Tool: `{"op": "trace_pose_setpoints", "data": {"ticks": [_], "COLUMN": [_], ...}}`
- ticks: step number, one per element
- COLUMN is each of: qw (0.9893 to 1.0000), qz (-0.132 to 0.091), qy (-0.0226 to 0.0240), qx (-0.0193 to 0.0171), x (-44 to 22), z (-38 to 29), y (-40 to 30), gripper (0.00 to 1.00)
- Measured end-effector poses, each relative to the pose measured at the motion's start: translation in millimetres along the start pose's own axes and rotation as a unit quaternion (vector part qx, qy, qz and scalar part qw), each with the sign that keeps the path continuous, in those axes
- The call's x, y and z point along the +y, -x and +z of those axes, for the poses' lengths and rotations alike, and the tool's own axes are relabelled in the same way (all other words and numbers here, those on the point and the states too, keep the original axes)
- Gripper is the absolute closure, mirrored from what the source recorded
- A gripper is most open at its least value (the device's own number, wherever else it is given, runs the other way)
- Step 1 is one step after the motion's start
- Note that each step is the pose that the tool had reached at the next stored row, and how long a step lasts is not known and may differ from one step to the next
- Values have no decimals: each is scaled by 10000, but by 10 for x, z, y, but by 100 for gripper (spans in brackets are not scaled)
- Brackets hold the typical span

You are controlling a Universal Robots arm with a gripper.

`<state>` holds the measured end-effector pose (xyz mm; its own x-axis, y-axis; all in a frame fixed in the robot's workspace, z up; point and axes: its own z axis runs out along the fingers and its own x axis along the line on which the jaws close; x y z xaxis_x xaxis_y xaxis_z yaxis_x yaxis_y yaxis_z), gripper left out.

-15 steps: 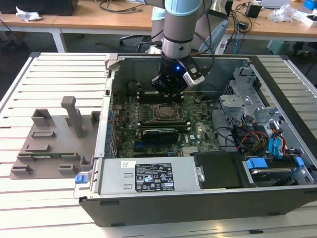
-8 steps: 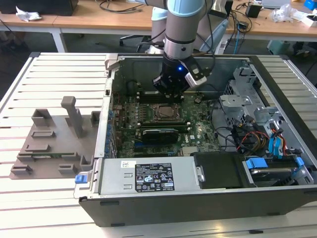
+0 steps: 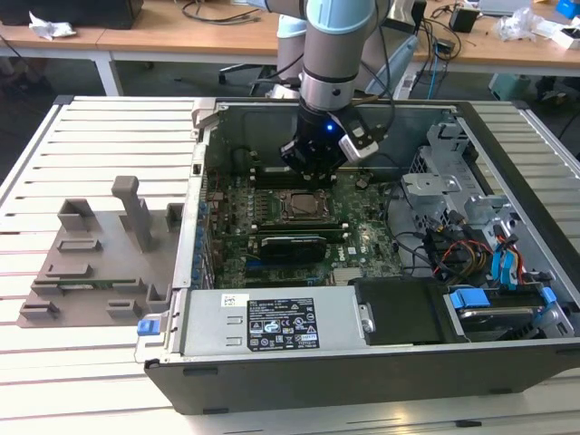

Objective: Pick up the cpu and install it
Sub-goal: 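Install the first cpu locking lever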

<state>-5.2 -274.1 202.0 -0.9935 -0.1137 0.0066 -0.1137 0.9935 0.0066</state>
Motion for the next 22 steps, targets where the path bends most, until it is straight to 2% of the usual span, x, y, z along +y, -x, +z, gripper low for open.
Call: {"op": "trace_pose_setpoints", "data": {"ticks": [1, 4, 6, 7, 9, 16, 22], "qw": [10000, 10000, 10000, 10000, 10000, 10000, 10000], "qz": [1, 1, 1, 0, 1, 1, 2], "qy": [18, 21, 1, -30, -44, -44, -63], "qx": [-2, -3, -1, 3, 4, 4, 6], "x": [-3, -16, -20, -26, -76, -224, -290], "z": [0, -16, -63, -93, -99, -100, -100], "y": [-1, -2, -3, -4, -10, -27, -35], "gripper": [89, 89, 89, 89, 89, 89, 89]}}
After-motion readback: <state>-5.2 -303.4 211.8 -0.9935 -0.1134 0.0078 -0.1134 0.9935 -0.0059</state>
